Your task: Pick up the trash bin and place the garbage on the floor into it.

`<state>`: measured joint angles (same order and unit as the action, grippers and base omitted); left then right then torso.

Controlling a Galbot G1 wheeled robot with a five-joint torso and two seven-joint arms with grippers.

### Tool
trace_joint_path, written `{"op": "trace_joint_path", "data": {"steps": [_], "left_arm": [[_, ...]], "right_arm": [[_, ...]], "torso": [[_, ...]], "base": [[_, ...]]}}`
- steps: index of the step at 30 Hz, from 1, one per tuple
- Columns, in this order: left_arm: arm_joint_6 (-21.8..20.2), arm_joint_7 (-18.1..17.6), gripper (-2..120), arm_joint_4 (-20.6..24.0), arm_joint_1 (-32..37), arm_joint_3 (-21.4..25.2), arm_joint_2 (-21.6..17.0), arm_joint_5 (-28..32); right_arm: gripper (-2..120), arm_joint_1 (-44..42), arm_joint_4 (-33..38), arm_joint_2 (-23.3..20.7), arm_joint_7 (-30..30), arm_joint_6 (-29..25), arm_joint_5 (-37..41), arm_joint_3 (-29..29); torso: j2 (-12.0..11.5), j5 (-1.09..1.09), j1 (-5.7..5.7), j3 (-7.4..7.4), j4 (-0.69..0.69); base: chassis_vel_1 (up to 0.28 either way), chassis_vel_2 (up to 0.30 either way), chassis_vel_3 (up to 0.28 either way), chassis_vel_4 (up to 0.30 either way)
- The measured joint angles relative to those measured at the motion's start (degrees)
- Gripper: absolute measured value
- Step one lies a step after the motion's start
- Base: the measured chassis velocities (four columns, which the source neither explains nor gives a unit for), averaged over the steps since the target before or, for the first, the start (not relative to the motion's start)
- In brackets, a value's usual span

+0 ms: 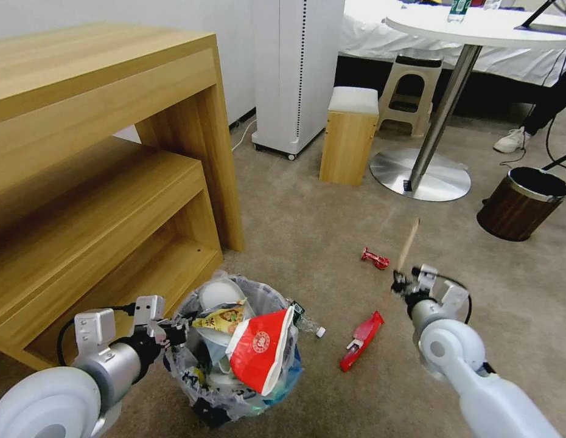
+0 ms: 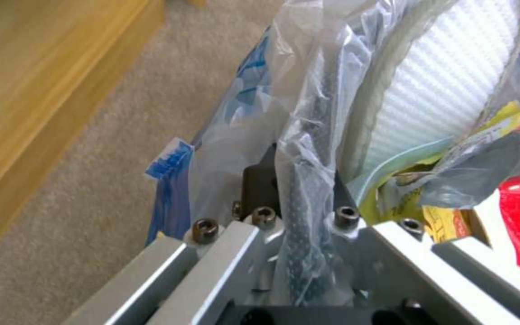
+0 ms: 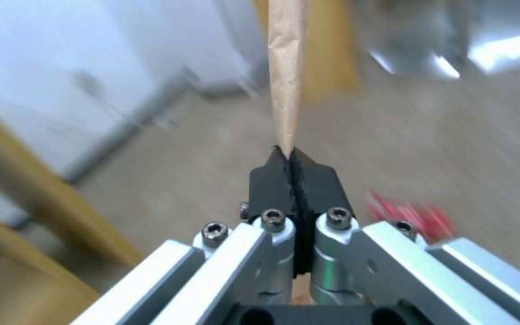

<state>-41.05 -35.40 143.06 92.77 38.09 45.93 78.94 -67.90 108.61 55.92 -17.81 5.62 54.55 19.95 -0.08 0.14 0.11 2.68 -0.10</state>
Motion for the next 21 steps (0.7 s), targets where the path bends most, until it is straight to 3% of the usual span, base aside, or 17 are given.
{"op": "trace_joint_path", "data": {"steps": [3, 4, 6, 9, 11, 12, 14, 15, 16, 19, 21], "left_arm": [[-0.95, -0.36, 1, 0.16, -0.19, -0.89, -0.63, 2.18], [-0.95, -0.36, 1, 0.16, -0.19, -0.89, -0.63, 2.18], [-1.08, -0.47, 1, 0.17, -0.76, -1.64, -0.87, 3.65], [-1.08, -0.47, 1, 0.10, -0.99, -1.87, -0.97, 4.07], [-1.13, -0.42, 1, -0.26, -1.13, -2.02, -1.11, 4.31], [-1.13, -0.42, 1, -0.26, -1.13, -2.02, -1.11, 4.31], [-1.16, -0.36, 1, -0.43, -1.11, -2.21, -1.14, 4.34], [-1.16, -0.36, 1, -0.43, -1.11, -2.21, -1.14, 4.34], [-1.16, -0.30, 1, -0.54, -1.09, -2.53, -1.04, 4.34], [-1.17, -0.26, 1, -0.70, -1.17, -3.04, -0.86, 4.33], [-1.17, -0.23, 1, -1.05, -1.57, -4.02, -0.56, 4.16]], "right_arm": [[0, 1.04, -0.40, -1.09, 15.32, -10.32, 0.37, -0.61], [0, 1.04, -0.40, -1.09, 15.32, -10.32, 0.37, -0.61], [0, 1.56, 0.12, -1.44, 27.18, -15.30, 2.31, -1.46], [0, 1.80, 0.25, -1.54, 31.84, -16.98, 2.83, -1.89], [0, 2.33, 0.34, -1.85, 40.07, -19.25, 3.78, -2.55], [0, 2.33, 0.34, -1.85, 40.07, -19.25, 3.78, -2.55], [0, 2.84, 0.34, -2.18, 46.04, -20.48, 4.37, -2.89], [0, 2.84, 0.34, -2.18, 46.04, -20.48, 4.37, -2.89], [0, 3.22, 0.31, -2.52, 50.80, -21.03, 4.80, -3.14], [0, 3.53, 0.30, -2.97, 55.47, -21.10, 5.59, -3.54], [0, 4.20, -0.46, -3.55, 62.74, -20.51, 6.10, -4.06]], "torso": [[0.00, 0.00, 0.00, 0.00, 0.00], [0.00, 0.00, 0.00, 0.00, 0.00], [0.00, 0.00, 0.00, 0.00, 0.00], [0.00, -0.01, 0.00, 0.00, 0.00], [0.00, 0.00, 0.00, 0.00, 0.00], [0.00, 0.00, 0.00, 0.00, 0.00], [0.00, -0.01, 0.00, 0.00, 0.00], [0.00, -0.01, 0.00, 0.00, 0.00], [0.00, 0.00, 0.00, 0.00, 0.00], [0.00, -0.01, 0.00, 0.00, 0.00], [0.00, -0.01, 0.00, 0.00, 0.00]], "base": [[0.000, 0.000, 0.000, 0.000], [0.000, 0.000, 0.000, 0.000], [0.000, 0.000, 0.000, 0.000], [0.000, 0.000, 0.000, 0.000], [0.000, 0.000, 0.000, 0.000], [0.000, 0.000, 0.000, 0.000], [0.000, 0.000, 0.000, 0.000], [0.000, 0.000, 0.000, 0.000], [0.000, 0.000, 0.000, 0.000], [0.000, 0.000, 0.000, 0.000], [0.000, 0.000, 0.000, 0.000]]}}
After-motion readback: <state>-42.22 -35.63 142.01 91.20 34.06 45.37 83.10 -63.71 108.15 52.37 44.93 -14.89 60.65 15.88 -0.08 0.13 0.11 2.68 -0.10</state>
